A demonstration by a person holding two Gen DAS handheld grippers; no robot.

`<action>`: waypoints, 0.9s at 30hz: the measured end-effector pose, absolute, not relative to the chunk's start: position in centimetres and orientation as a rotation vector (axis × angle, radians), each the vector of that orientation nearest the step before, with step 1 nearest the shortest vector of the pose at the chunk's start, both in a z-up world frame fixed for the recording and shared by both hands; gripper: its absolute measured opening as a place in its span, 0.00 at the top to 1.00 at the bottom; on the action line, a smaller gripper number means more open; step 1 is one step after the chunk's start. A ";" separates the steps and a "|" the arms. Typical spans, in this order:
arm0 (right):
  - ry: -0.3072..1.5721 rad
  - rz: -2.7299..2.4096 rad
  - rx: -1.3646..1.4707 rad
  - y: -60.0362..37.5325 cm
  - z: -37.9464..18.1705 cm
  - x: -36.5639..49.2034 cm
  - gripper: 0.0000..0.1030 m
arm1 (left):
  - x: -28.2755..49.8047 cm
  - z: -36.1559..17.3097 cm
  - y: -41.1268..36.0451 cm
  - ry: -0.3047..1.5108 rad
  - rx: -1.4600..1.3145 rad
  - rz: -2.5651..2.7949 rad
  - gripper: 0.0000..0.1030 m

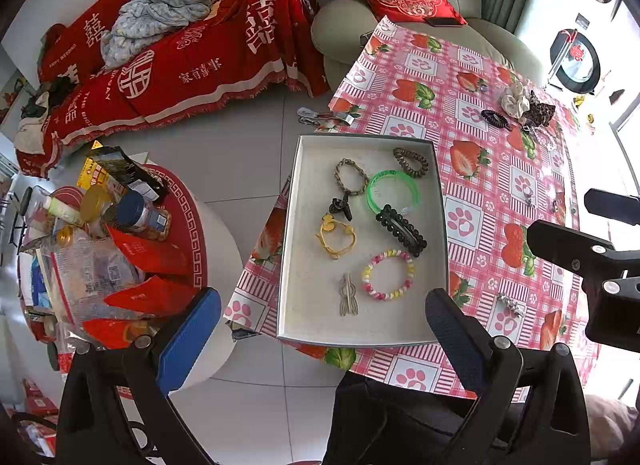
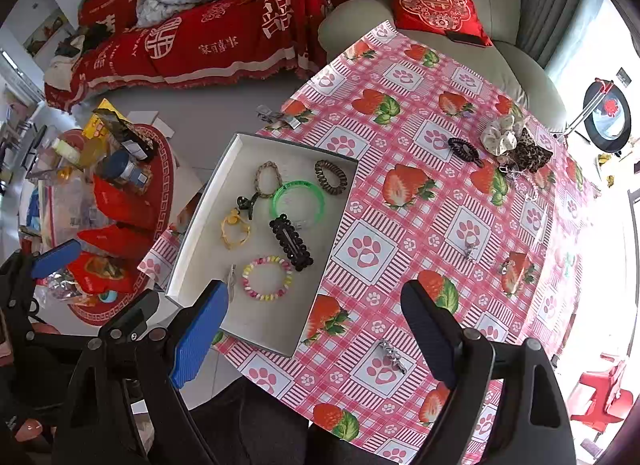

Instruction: Organize jewelry

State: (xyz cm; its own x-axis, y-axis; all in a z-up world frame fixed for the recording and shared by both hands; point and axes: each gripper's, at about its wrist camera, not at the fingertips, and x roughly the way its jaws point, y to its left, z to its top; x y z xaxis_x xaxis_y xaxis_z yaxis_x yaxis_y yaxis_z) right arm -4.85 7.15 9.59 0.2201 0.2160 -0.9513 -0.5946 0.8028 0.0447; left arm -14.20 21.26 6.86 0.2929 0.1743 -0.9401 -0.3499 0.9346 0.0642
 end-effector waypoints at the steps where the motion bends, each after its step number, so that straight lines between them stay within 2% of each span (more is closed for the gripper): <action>1: 1.229 0.578 -0.364 7.2 9.6 -4.8 0.13 | -14.2 6.8 21.2 1.226 -0.165 0.352 0.00; 27: 1.230 0.581 -0.366 7.3 9.5 -5.1 0.13 | -14.3 6.9 21.2 1.227 -0.165 0.353 0.00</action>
